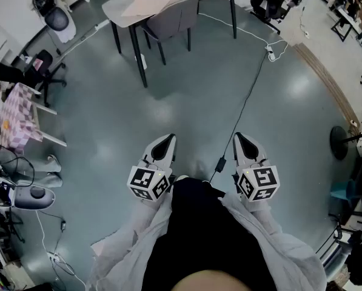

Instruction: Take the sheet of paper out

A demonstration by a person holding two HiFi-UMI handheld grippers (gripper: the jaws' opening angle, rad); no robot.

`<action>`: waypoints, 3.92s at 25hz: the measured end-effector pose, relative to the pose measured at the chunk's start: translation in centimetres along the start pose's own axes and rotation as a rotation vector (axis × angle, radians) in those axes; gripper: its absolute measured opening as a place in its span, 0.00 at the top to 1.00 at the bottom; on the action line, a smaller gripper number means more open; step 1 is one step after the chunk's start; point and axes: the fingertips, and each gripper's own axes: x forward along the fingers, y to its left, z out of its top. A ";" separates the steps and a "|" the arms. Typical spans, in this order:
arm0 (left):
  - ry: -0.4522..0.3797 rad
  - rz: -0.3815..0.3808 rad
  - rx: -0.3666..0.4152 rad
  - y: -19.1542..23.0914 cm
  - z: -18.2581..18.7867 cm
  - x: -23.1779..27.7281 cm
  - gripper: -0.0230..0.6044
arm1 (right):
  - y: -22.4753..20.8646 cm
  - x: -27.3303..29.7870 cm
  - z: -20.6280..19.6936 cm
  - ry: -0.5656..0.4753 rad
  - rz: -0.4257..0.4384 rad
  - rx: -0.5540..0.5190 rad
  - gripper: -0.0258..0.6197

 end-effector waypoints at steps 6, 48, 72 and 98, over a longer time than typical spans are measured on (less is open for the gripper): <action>0.000 0.006 0.013 -1.8 -0.6 0.1 0.96 | -0.7 -1.2 -0.7 0.002 0.020 0.011 0.95; -0.032 0.045 -0.046 13.9 9.6 25.8 0.00 | -12.3 25.9 9.3 0.024 0.094 0.033 0.95; -0.008 0.005 -0.066 24.3 12.2 33.2 0.00 | -12.9 39.4 12.0 0.058 0.069 0.011 0.95; -0.037 0.160 -0.085 37.9 18.6 51.6 0.00 | -22.5 62.5 17.9 0.118 0.220 0.005 0.95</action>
